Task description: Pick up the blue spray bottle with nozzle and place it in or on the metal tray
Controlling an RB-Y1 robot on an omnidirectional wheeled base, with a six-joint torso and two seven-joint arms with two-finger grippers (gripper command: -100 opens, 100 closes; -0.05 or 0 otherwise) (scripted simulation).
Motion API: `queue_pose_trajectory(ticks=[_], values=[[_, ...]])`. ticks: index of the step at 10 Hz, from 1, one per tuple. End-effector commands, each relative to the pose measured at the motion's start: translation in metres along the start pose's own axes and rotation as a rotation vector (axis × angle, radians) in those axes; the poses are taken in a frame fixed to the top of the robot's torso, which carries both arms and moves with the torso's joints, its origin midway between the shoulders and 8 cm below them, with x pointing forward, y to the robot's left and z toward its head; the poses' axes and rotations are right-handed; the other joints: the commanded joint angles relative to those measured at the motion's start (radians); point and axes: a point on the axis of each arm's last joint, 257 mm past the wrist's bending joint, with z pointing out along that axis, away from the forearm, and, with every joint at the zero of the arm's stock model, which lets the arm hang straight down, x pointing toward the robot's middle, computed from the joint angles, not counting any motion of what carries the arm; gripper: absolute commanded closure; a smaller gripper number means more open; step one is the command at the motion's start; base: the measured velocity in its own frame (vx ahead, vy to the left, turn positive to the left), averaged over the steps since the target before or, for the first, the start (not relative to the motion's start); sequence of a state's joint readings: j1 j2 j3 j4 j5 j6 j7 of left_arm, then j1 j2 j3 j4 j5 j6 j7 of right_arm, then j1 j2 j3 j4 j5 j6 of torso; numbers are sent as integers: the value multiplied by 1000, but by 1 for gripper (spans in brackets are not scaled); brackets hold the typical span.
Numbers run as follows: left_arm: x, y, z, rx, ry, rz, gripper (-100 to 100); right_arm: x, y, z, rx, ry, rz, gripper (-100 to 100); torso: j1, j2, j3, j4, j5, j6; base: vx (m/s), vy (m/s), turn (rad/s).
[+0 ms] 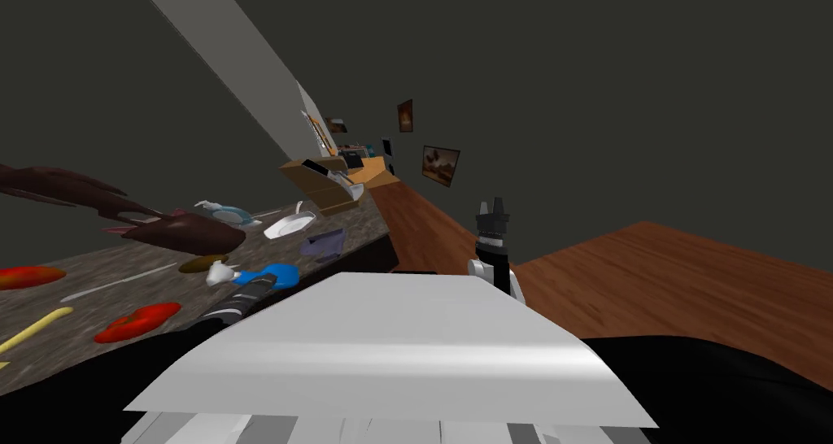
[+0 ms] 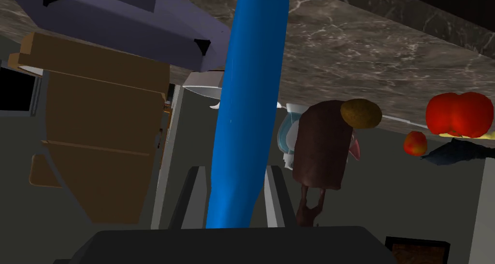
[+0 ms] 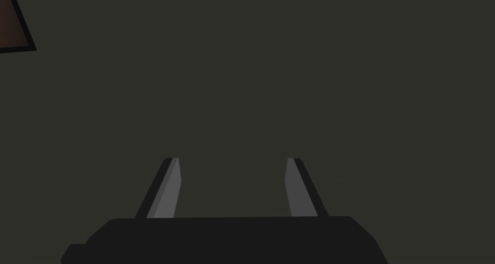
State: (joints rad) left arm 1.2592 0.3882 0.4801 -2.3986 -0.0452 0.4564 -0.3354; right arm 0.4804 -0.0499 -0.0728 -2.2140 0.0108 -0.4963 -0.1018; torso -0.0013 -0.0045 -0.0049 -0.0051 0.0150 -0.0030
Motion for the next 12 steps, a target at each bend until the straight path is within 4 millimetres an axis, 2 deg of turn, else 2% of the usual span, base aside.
queue_pose_trajectory(ticks=[1,8,9,10,11,12], values=[[-16,3,-4,-7,-18,32,100,0,0,0,0,0,0,0,0,0,0,0,0,0,67,3,-239],[-77,2,-22,-5,-83,167,100,0,0,0,0,0,0,0,5,1,1,1,1,2,58,34,-219],[-81,0,-23,-3,-88,178,100,0,0,0,0,0,0,0,6,2,1,1,1,2,31,44,-140],[-76,2,-22,-5,-85,167,100,0,0,0,0,0,0,0,5,2,2,1,1,2,15,21,-27],[-77,2,-22,-3,-87,170,-100,0,0,0,0,0,0,0,4,4,2,1,2,1,0,0,0],[-77,2,-22,-3,-87,169,-100,0,0,0,0,0,0,0,3,5,3,1,1,1,0,0,0]])
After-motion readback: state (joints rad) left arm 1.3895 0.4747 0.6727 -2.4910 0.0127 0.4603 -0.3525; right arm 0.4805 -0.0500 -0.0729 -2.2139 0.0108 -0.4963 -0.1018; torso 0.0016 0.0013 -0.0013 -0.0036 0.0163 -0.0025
